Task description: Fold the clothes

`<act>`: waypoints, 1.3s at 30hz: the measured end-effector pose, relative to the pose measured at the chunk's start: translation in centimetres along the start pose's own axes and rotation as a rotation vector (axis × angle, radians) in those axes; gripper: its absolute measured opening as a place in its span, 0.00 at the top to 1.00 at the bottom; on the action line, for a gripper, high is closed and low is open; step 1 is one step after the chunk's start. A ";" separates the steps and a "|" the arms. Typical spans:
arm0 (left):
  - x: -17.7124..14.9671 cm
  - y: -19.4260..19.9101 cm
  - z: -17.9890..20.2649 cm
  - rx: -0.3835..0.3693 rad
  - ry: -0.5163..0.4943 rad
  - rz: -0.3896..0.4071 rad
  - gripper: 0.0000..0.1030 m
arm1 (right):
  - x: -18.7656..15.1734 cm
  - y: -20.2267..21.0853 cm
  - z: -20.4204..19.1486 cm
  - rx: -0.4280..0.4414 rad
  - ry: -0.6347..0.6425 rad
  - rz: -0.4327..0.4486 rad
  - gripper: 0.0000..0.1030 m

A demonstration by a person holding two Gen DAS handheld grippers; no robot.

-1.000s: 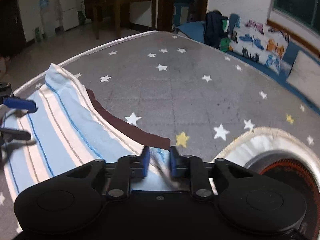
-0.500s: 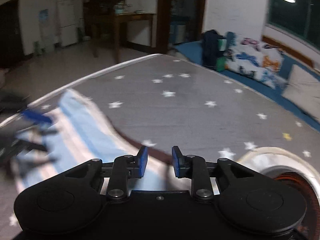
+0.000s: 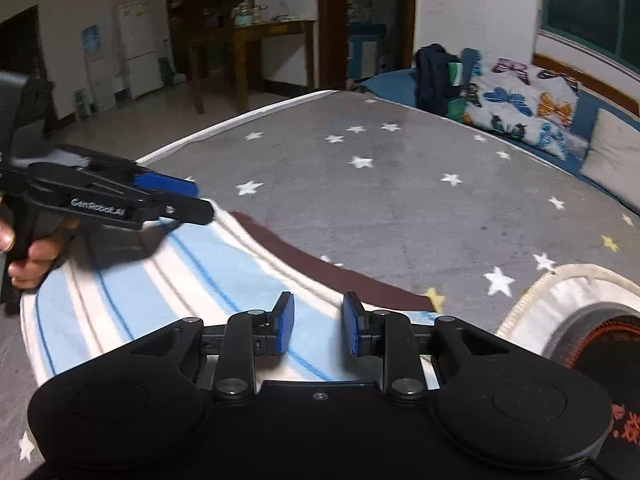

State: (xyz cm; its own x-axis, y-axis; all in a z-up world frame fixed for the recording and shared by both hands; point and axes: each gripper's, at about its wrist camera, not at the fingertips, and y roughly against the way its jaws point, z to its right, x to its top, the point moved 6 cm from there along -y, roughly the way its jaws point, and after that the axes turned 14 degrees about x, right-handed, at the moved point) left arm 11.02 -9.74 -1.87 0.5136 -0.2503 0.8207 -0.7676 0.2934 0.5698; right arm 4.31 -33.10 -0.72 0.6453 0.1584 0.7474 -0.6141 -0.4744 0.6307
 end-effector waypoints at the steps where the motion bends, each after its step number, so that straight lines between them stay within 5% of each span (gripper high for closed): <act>1: 0.0 0.1 -0.1 0.009 -0.005 0.004 0.56 | -0.2 0.1 0.1 -0.006 0.003 -0.001 0.73; 16: -1.1 -0.5 -0.5 0.049 -0.040 -0.010 0.55 | -4.8 6.8 4.6 -0.179 -0.135 0.072 0.71; 28: -0.6 -0.4 -0.2 0.047 -0.034 -0.017 0.54 | -5.0 7.8 6.9 -0.273 -0.168 0.125 0.70; 33: -0.4 -0.3 -0.8 0.042 -0.031 -0.021 0.53 | -6.2 7.0 7.8 -0.309 -0.157 0.051 0.68; 39: -0.3 1.8 -0.3 0.025 -0.002 0.022 0.53 | -6.3 8.5 7.3 -0.331 -0.154 0.105 0.66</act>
State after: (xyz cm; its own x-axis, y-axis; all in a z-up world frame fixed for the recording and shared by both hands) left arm 9.61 -8.83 -1.07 0.4958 -0.2460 0.8328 -0.7878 0.2761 0.5506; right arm -1.63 -44.43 -1.56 0.6163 -0.0203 0.7872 -0.7779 -0.1715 0.6046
